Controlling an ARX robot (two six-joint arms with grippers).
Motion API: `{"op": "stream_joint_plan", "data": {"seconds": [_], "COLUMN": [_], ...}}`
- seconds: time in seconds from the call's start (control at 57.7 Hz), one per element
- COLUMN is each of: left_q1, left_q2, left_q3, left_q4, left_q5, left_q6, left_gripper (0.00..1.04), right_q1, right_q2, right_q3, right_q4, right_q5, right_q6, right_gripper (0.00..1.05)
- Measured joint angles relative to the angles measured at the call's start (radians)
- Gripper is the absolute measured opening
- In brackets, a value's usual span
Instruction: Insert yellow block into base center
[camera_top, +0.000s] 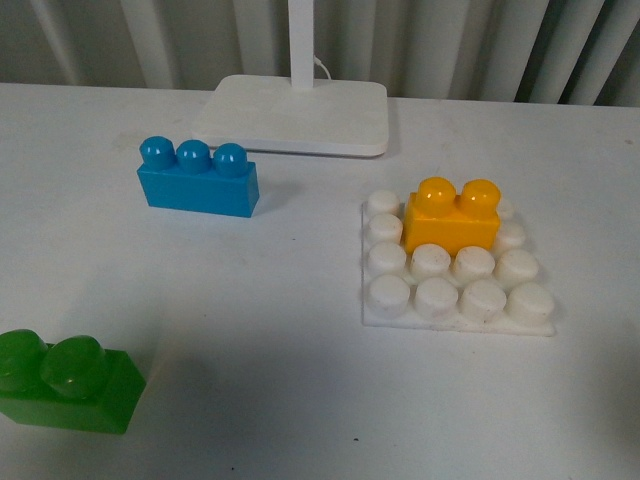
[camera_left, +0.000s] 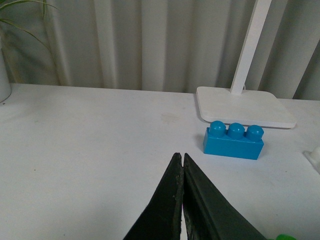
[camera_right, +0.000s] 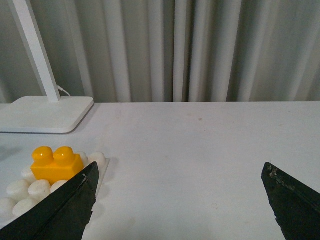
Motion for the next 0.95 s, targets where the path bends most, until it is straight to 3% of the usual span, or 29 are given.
{"op": "stream_joint_plan", "data": {"seconds": [0.104, 0.312, 0.347, 0.572, 0.953], "left_q1": [0.0, 0.0, 0.0, 0.0, 0.0], "left_q2": [0.0, -0.001, -0.001, -0.001, -0.001], "left_q3": [0.0, 0.0, 0.0, 0.0, 0.0], "left_q4": [-0.001, -0.001, -0.001, -0.001, -0.001], "left_q5": [0.0, 0.0, 0.0, 0.0, 0.0], "left_q6": [0.0, -0.001, -0.001, -0.001, 0.0], "left_gripper": [0.04, 0.42, 0.53, 0.98, 0.98], "right_q1": [0.0, 0.0, 0.0, 0.0, 0.0], "right_q2": [0.0, 0.0, 0.0, 0.0, 0.0], "right_q3": [0.0, 0.0, 0.0, 0.0, 0.0], "right_q4": [0.0, 0.0, 0.0, 0.0, 0.0], "right_q5": [0.0, 0.0, 0.0, 0.0, 0.0], "right_q6": [0.0, 0.0, 0.0, 0.0, 0.0], "right_gripper": [0.96, 0.96, 0.96, 0.96, 0.96]}}
